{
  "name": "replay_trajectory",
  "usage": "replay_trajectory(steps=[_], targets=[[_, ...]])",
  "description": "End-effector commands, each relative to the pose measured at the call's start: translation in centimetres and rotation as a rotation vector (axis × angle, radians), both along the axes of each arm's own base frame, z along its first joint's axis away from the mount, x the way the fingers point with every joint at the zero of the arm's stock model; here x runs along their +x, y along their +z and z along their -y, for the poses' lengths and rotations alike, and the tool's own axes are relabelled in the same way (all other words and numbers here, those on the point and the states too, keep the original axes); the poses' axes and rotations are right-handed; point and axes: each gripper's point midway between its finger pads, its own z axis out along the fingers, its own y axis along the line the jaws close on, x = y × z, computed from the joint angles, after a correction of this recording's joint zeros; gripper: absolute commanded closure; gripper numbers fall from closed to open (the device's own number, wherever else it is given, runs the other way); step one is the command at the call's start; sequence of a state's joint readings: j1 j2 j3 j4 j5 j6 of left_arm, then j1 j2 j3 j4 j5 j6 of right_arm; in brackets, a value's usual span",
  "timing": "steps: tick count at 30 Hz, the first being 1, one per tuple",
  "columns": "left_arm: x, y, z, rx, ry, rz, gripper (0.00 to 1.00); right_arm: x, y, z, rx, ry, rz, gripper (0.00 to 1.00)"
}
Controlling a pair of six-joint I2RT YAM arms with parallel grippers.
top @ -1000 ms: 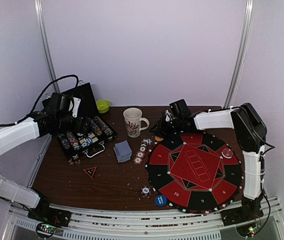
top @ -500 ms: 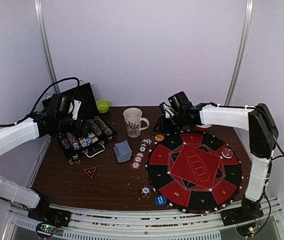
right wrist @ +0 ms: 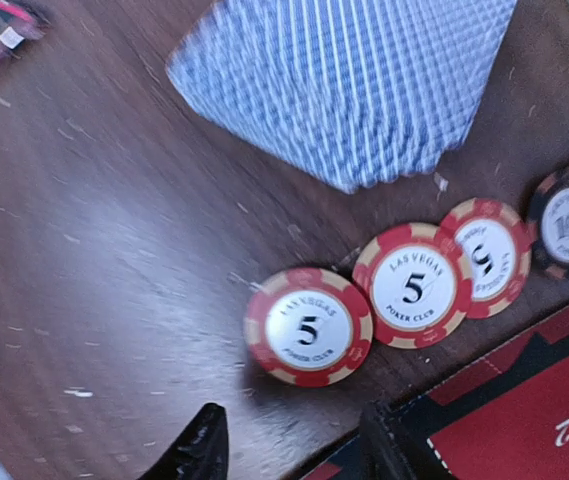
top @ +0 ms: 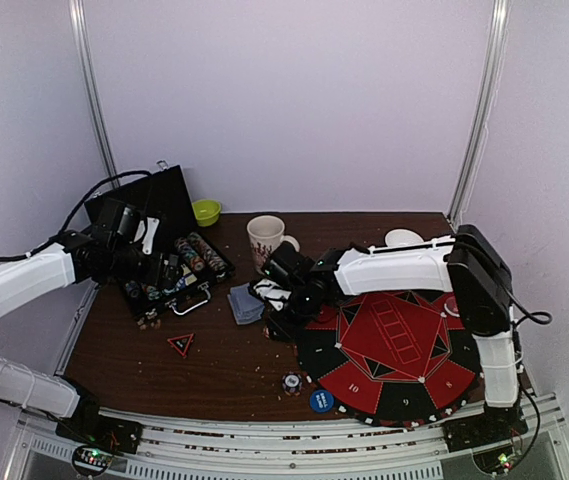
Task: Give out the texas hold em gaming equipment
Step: Adjust the poker chips pile in the big blind area.
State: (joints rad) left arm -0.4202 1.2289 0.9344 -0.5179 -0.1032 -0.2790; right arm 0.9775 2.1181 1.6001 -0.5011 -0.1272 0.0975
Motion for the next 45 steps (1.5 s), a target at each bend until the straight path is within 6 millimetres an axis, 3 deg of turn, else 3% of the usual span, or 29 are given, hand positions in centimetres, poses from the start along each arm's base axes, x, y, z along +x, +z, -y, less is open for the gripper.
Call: replay_trajectory(steps=[1, 6, 17, 22, 28, 33, 38, 45], targets=[[-0.8, -1.9, 0.0, -0.035, 0.025, -0.069, 0.02, 0.3, -1.9, 1.0, -0.164, 0.034, 0.059, 0.50], [-0.6, -2.4, 0.2, -0.028, 0.020, -0.083, 0.02, 1.7, -3.1, 1.8, -0.247, -0.018, 0.129, 0.55], [0.0, -2.6, 0.1, 0.001, 0.019, -0.078, 0.02, 9.1, -2.8, 3.3, -0.233, -0.260, 0.217, 0.60], [-0.4, -3.5, 0.3, -0.027, 0.023, -0.109, 0.02, 9.5, -1.1, 2.8, -0.195, -0.257, 0.229, 0.60], [-0.9, -4.1, 0.0, -0.033, 0.050, -0.123, 0.02, 9.0, 3.9, 2.2, -0.071, -0.251, 0.254, 0.58], [-1.1, -4.2, -0.2, -0.037, 0.075, -0.142, 0.03, 8.9, 10.6, 2.9, 0.056, -0.262, 0.337, 0.55], [-1.7, -4.8, -0.4, -0.064, 0.110, -0.166, 0.05, 8.7, 13.8, 5.8, 0.103, -0.307, 0.377, 0.54], [-1.3, -3.8, -0.9, -0.085, 0.193, -0.140, 0.07, 9.1, 16.7, 10.7, 0.118, -0.392, 0.451, 0.52]])
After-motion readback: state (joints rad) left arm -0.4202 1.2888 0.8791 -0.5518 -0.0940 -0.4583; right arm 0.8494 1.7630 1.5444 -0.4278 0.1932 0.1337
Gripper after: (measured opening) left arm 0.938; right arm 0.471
